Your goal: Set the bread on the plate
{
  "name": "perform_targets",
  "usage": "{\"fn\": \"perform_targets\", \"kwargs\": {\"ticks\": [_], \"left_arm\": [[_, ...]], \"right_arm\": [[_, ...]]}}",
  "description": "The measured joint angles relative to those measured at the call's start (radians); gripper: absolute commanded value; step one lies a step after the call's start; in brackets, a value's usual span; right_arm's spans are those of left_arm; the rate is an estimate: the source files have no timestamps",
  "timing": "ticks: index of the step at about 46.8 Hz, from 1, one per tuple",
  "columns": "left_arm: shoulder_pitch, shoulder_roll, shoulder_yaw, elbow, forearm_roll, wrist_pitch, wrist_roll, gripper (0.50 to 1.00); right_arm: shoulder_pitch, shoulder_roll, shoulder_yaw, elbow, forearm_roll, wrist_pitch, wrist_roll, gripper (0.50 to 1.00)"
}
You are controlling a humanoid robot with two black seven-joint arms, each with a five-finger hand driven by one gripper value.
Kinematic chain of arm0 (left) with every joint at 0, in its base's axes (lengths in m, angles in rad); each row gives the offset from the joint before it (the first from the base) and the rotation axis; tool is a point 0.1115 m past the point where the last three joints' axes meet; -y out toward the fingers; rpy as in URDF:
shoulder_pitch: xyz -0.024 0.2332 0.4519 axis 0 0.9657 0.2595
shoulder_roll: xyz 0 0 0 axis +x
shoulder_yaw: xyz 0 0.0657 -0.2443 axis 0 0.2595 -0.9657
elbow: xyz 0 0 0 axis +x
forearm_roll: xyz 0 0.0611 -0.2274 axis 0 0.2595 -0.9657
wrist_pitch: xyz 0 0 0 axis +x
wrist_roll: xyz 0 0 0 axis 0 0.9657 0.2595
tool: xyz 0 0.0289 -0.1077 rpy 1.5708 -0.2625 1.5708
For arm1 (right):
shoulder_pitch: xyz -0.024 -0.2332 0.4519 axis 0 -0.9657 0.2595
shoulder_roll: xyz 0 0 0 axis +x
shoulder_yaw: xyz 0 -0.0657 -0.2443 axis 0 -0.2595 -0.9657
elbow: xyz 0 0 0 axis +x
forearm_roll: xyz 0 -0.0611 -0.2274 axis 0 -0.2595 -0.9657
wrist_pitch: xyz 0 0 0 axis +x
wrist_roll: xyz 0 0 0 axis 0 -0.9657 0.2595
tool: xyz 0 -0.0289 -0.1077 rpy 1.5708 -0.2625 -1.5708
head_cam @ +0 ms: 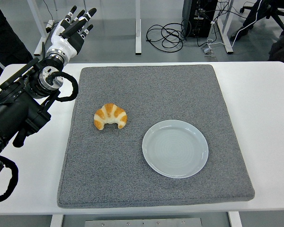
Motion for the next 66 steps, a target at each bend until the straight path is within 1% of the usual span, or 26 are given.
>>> {"fn": "perform_targets", "kwargs": {"ticks": [31, 38, 44, 48, 52, 57, 66], "left_arm": [[-0.007, -0.004, -0.004, 0.0, -0.001, 0.006, -0.002, 0.977], [-0.019, -0.005, 0.019, -0.001, 0.004, 0.008, 0.002, 0.977], [-0.031, 0.004, 0.08, -0.011, 0.015, 0.008, 0.001, 0.977], [-0.035, 0.029, 0.11, -0.034, 0.015, 0.005, -0.001, 0.977], [-0.037, 0.076, 0.14, -0.104, 0.017, 0.007, 0.001, 0.977], [-0.037, 0.14, 0.225, -0.196, 0.019, 0.025, 0.003, 0.977], [-0.062, 0.221, 0.371, -0.27, 0.022, 0.037, 0.003, 0.977]], "right_arm": [[0.0, 0.0, 0.0, 0.0, 0.0, -0.001, 0.0, 1.0], [0.0, 0.0, 0.0, 0.0, 0.0, -0.001, 0.0, 1.0], [0.0, 0.0, 0.0, 0.0, 0.0, 0.0, 0.0, 1.0], [0.0, 0.0, 0.0, 0.0, 0.0, 0.0, 0.0, 1.0], [0.0, 0.0, 0.0, 0.0, 0.0, 0.0, 0.0, 1.0], [0.0, 0.0, 0.0, 0.0, 0.0, 0.0, 0.0, 1.0], [0.0, 0.0, 0.0, 0.0, 0.0, 0.0, 0.0, 1.0]]}}
